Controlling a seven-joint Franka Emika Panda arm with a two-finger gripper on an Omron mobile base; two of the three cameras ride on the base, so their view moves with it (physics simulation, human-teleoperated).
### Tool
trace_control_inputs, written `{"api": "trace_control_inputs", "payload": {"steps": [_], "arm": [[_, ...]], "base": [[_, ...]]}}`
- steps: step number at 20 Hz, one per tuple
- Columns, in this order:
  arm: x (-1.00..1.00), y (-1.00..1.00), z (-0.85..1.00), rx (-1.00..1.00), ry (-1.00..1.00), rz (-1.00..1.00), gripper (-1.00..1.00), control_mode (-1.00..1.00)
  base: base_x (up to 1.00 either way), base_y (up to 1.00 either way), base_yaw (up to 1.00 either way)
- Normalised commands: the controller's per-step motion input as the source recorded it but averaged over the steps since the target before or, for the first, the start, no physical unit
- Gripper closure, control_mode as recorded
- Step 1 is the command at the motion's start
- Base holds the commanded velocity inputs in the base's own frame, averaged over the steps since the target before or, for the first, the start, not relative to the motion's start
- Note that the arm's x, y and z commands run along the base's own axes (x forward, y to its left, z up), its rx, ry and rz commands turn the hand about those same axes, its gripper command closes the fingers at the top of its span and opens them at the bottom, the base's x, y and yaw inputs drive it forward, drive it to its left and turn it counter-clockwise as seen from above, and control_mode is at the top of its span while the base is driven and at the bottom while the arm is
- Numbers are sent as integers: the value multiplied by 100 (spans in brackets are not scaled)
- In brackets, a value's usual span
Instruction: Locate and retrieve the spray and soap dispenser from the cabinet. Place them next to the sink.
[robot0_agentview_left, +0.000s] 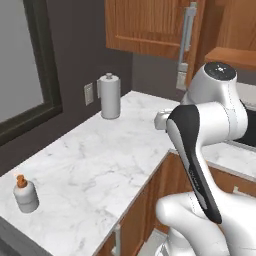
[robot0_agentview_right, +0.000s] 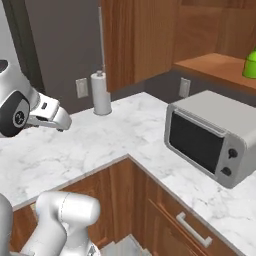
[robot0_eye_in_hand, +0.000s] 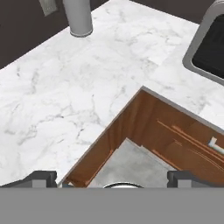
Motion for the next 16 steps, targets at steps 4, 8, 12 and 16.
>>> {"api": "trace_control_inputs", "payload": {"steps": [4, 8, 12, 16], "arm": [[0, 0, 0, 0, 0, 0, -100, 100], [0, 0, 0, 0, 0, 0, -100, 100], [0, 0, 0, 0, 0, 0, -100, 100], [0, 0, 0, 0, 0, 0, -100, 100]], "base": [[-4, 0, -48], [-5, 0, -48], [-8, 0, -48], [-19, 0, -46]]}}
